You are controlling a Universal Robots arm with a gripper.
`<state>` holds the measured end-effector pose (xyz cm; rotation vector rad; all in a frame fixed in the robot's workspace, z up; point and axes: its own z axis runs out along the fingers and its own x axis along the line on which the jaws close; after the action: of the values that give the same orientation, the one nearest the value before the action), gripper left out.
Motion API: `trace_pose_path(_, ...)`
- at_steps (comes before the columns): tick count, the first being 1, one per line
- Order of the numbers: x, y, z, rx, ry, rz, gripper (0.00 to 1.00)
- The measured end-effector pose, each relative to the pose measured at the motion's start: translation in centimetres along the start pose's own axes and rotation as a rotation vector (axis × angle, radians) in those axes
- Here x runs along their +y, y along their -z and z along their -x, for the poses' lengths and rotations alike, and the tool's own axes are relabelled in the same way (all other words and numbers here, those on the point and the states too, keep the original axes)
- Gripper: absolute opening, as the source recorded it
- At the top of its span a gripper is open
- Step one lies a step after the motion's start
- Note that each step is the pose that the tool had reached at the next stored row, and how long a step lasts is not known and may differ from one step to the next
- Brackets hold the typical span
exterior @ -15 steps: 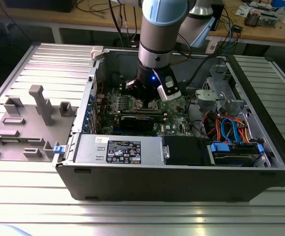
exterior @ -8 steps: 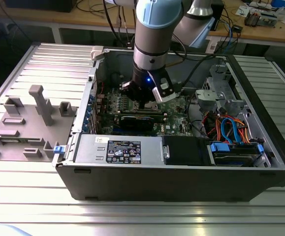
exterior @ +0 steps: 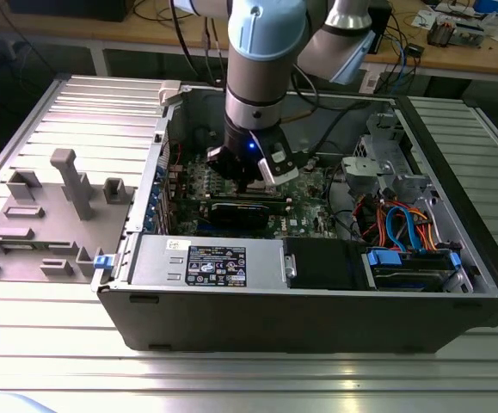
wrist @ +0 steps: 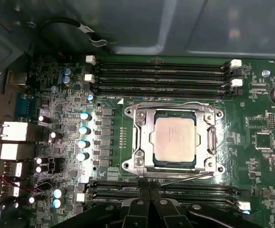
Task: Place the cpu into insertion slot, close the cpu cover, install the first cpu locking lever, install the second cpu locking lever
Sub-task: 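Install the second cpu locking lever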
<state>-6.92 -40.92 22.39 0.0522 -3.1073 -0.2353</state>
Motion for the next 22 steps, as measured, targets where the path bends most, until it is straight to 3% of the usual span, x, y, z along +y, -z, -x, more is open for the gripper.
trace_pose_path(4,-0.31,-0.18,-0.13,-0.0003,0.0,0.0126,0.11)
trace_pose_path(14,-0.45,-0.31,-0.2,-0.0004,0.0,0.0129,0.11)
trace_pose_path(22,-0.61,-0.36,-0.62,0.0008,0.0,0.0223,0.11)
